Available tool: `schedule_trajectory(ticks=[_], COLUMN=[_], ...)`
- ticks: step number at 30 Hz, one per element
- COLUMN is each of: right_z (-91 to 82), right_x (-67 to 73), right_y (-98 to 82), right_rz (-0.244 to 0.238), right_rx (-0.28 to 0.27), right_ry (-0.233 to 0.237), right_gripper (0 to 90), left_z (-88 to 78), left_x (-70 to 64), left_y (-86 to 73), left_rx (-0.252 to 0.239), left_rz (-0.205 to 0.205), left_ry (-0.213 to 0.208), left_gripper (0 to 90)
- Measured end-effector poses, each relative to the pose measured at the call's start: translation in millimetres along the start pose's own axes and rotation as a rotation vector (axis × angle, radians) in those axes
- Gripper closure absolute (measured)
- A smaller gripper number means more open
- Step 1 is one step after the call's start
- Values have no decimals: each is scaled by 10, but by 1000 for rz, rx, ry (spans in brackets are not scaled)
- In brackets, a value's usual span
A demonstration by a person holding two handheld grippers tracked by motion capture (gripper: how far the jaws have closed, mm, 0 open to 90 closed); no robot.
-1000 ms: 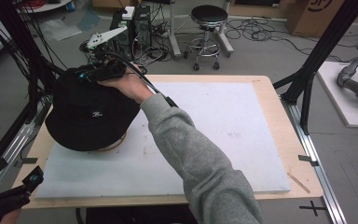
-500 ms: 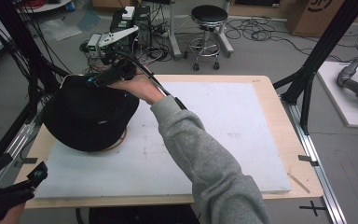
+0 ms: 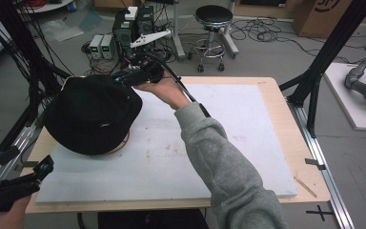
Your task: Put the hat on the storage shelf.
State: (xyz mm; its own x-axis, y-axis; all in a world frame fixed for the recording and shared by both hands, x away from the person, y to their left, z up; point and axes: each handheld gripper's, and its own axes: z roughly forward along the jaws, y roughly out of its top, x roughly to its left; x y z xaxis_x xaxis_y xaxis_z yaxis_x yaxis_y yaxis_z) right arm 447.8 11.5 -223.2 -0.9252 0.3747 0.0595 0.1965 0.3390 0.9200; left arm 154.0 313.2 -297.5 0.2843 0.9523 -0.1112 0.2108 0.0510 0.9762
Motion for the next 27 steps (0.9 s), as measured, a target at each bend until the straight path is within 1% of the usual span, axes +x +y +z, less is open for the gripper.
schedule_trajectory(ticks=[2, 3, 4, 6, 7, 9, 13, 14, 17, 18, 19, 21, 22, 23, 25, 26, 27], right_z=[-53, -53, -103, -164, -201, -280, -403, -437, -533, -556, -580, -639, -657, -671, -703, -724, -752], right_x=[-16, -16, -32, -46, -54, -76, -121, -137, -209, -230, -247, -289, -309, -323, -343, -352, -353], right_y=[-32, -32, -67, -100, -119, -156, -219, -247, -332, -357, -389, -452, -470, -484, -502, -508, -519], right_rz=[6, 6, 8, 15, 14, 23, 30, 27, 54, 65, 65, 71, 85, 95, 101, 99, 99], right_rx=[-2, -2, -5, 0, -8, -21, 1, -7, -22, -15, -20, -28, -13, 6, 31, 34, 26], right_ry=[-4, -4, -21, -32, -41, -42, -83, -83, -78, -92, -105, -101, -110, -129, -149, -150, -153], right_gripper=[109, 109, 109, 109, 109, 109, 109, 109, 108, 109, 109, 109, 109, 109, 108, 109, 109], left_z=[17, 17, 33, 47, 55, 71, 108, 121, 164, 175, 187, 205, 214, 220, 230, 230, 236], left_x=[-10, -10, -20, -31, -35, -40, -42, -43, -65, -74, -83, -89, -87, -86, -80, -80, -77], left_y=[1, 1, 3, 7, 9, 12, 16, 17, 22, 22, 21, 19, 17, 16, 16, 16, 18], left_rx=[-2, -2, -1, -1, 1, 2, 6, 6, 8, 9, 8, 13, 13, 15, 16, 16, 13], left_rz=[-1, -1, 4, 5, 9, 9, 11, 10, 9, 10, 9, 11, 12, 10, 9, 9, 9], left_ry=[-6, -6, -11, -17, -19, -22, -26, -27, -33, -36, -38, -42, -44, -43, -43, -43, -44], left_gripper=[17, 17, 17, 17, 17, 17, 17, 17, 17, 17, 17, 17, 17, 17, 17, 17, 18])
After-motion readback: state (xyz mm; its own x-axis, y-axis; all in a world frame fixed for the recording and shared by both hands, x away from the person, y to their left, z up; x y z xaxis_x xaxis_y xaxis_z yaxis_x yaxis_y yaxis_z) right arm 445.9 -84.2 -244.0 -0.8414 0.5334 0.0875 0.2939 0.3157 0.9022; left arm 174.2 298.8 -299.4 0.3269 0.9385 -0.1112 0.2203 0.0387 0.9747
